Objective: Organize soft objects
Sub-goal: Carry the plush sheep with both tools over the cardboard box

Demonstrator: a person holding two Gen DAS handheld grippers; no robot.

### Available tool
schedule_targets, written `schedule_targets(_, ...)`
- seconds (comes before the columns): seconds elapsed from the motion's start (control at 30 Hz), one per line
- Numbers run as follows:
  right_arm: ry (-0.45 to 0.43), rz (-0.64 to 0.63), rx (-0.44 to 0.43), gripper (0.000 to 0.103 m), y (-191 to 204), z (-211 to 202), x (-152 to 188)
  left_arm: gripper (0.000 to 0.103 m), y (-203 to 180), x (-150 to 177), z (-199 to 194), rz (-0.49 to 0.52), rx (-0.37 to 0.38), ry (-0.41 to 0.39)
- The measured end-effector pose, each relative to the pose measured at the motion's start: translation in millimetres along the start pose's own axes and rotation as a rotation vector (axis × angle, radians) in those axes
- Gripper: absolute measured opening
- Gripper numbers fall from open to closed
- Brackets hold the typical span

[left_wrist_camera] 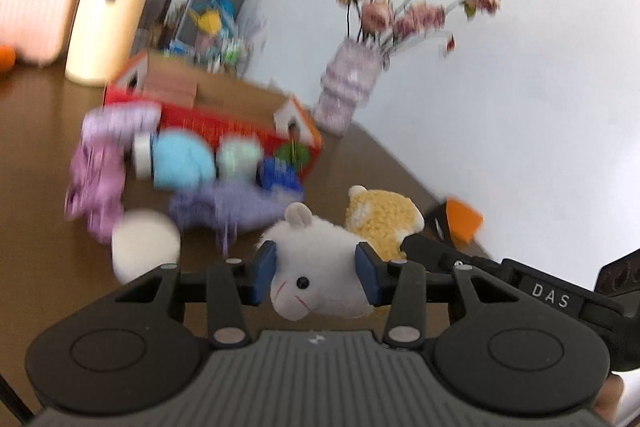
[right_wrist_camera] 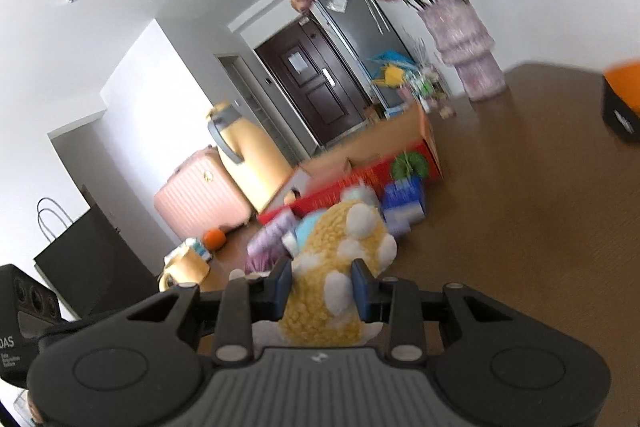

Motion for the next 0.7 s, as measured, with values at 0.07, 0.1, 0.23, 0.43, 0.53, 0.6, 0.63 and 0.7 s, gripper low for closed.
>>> schedule_targets(0.07, -0.019, -0.017, -0.005, 0.032, 5, 17, -26, 0.043, 0, -27, 12, 0.019, 0.001, -0.044)
schedule_targets(0.1, -0.029, -0.032, -0.007, 0.032, 6, 28, -42, 0.043, 2, -45, 22, 0.019, 0.005, -0.062)
schedule_targets(0.23, -0.042, -0.053, -0.015, 0.032, 2, 95, -110, 0.043, 12, -119, 72, 0.008, 0.008, -0.091)
schedule_targets(0.43, 0.075, -0.052, 0.011, 0.032, -40, 218, -165, 0.043, 58, -179, 184, -0.054, -0.048, -0.025)
schedule_targets(0.53, 0.158, -0.004, 0.036, 0.032, -74, 271, -163, 0.042, 82, -175, 235, -0.064, -0.089, 0.034)
schedule_targets(0.6, 0.199, 0.024, 0.064, 0.032, -93, 294, -153, 0.042, 92, -167, 258, -0.051, -0.109, 0.075)
schedule_targets(0.63, 0.213, 0.021, 0.072, 0.032, -99, 302, -148, 0.043, 95, -162, 266, -0.046, -0.117, 0.095)
schedule_targets(0.7, 0.230, 0.001, 0.101, 0.032, -109, 311, -138, 0.043, 101, -154, 276, -0.035, -0.122, 0.123)
Point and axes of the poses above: each gripper's, at about its wrist camera, not at the fingertips, and z roughly the way its jaws point, y to its left, x to its underside, the point moved 10 cm from there along z, roughly the way its jaws point, and after that the axes turned 2 degrees about -y, right-handed, at the moved point
